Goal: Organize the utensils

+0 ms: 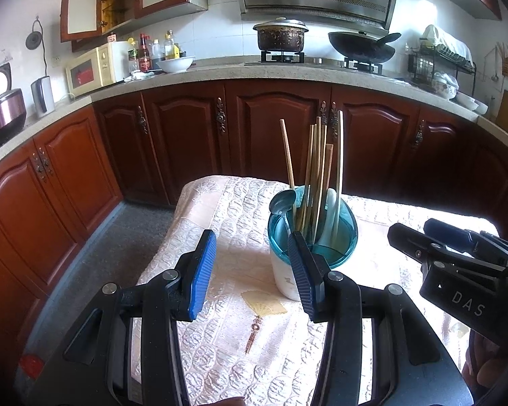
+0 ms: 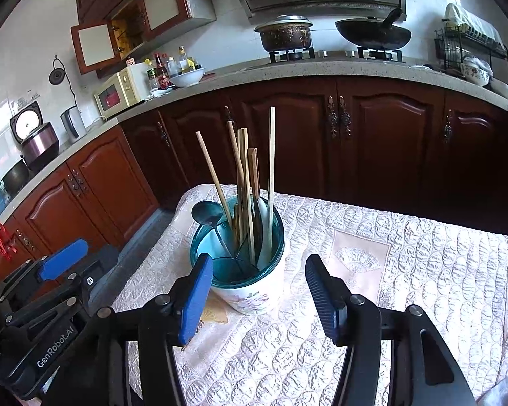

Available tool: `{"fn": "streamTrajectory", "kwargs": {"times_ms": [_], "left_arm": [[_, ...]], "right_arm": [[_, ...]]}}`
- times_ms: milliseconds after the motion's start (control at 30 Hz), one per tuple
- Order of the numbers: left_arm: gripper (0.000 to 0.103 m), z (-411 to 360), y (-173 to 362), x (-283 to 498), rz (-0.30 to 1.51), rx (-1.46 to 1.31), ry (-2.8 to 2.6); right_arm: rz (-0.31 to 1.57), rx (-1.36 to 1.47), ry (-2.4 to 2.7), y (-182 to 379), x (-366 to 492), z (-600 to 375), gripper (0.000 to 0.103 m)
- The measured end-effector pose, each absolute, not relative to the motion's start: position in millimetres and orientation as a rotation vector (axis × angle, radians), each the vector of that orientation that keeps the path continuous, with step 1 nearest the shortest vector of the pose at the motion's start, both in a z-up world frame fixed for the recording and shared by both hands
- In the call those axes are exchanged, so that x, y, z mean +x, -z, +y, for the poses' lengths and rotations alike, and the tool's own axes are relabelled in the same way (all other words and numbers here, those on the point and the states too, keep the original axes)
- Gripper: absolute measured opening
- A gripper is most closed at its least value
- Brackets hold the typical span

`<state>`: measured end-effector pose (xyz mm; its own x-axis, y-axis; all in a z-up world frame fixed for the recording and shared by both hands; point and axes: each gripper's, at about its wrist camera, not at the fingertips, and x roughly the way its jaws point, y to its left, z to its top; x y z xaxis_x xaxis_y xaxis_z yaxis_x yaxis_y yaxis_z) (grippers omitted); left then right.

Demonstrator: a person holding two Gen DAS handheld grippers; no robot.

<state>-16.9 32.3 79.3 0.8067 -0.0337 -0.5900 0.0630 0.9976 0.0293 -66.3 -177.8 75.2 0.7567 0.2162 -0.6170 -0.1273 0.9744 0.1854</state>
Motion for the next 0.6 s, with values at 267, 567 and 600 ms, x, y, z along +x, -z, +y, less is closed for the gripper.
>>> {"fn": "streamTrajectory", "kwargs": {"times_ms": [267,567,600], "left_arm": [[0.043,30.4,-77.6,-17.1,0.626,0.06,0.043],[0.043,29.9,-74.8,-16.5,0.628,0.065,0.04],[0.043,30.1,-74.7,-16.4,0.629,0.064,0.04]], "right_arm": [[0.696,0.131,-0.19,-73.6,-65.5,-176.4,0.055],[0.698,0.124,-0.19,-72.7,-63.5,-174.3,0.055],[0.7,0.124,-0.191,-72.5,-63.2,-174.2,0.055]]}}
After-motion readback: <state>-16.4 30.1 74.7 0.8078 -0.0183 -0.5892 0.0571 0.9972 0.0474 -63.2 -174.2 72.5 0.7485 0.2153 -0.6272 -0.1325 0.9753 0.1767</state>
